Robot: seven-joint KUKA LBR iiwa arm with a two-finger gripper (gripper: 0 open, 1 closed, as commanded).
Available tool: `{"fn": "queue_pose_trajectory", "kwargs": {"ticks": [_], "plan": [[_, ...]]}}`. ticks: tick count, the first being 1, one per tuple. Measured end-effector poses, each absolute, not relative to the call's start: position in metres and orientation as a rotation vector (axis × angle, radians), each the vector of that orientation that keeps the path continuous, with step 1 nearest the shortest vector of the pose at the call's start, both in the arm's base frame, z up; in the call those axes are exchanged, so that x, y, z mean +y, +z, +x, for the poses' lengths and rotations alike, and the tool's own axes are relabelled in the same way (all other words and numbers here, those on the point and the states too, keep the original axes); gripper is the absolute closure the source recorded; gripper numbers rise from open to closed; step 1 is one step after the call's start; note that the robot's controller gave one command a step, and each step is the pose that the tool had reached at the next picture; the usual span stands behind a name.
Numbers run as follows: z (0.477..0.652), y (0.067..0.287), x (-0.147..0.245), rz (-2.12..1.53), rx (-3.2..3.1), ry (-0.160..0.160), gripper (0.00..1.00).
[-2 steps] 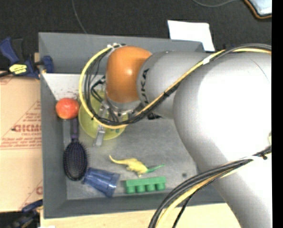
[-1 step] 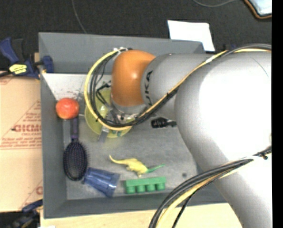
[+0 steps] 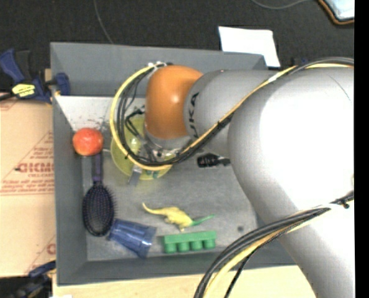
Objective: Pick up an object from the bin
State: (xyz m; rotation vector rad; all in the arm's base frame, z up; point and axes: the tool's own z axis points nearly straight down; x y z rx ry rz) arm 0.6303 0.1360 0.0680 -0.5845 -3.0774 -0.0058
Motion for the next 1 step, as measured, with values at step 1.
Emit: {"fn": "queue_pose_trajectory", "kwargs": {"ticks": [1], "plan": [[0.6277,0.0932,0.1353,-0.583,-3.07,-0.002,1.0]]}}
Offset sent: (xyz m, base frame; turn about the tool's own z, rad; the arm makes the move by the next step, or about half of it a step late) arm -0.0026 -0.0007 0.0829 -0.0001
